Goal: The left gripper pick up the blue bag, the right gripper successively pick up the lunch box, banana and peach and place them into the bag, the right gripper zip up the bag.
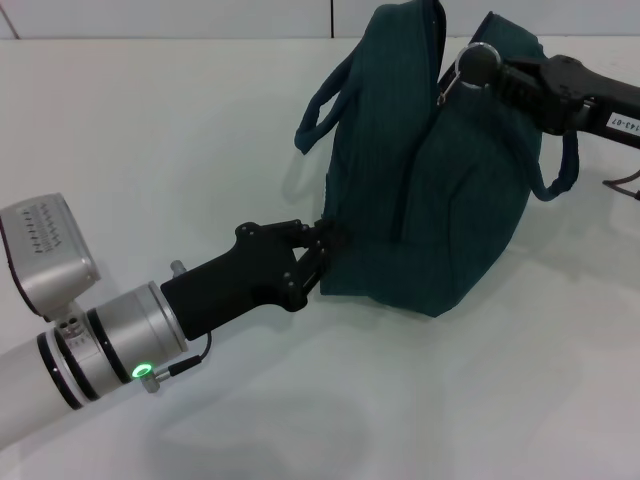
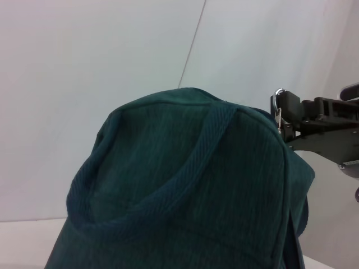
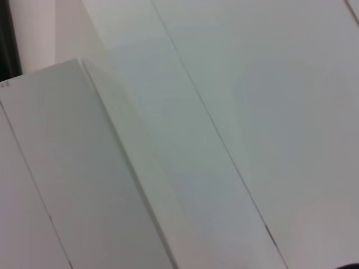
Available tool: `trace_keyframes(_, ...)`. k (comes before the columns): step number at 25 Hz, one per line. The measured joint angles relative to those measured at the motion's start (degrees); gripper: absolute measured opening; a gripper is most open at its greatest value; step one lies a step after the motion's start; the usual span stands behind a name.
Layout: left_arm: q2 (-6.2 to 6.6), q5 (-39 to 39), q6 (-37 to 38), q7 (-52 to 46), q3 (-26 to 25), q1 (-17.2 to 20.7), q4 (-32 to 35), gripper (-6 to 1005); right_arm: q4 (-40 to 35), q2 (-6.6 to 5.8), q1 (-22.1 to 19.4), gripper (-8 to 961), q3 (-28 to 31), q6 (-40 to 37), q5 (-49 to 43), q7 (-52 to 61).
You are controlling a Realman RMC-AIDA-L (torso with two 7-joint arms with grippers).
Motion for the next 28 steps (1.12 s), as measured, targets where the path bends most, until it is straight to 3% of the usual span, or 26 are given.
trace_keyframes(9, 0.45, -0.7, 1.6, -0.1, -0.5, 1.2, 0.5, 116, 0.0, 0.14, 0.4, 7, -4.4, -3.6, 0.2, 0.0)
trace_keyframes(18, 1.09, -3.3, 5.3, -1.7, -0.6, 7.2, 7.6, 152, 0.1, 0.66, 3.2, 7, -10.8, -4.3, 1.2, 0.3)
trace_keyframes(28, 1.49, -5.3, 6.6, -5.6, -0.7, 9.4, 10.0, 192, 0.0, 0.28, 2.6, 7, -11.1, -0.5, 2.2, -0.1)
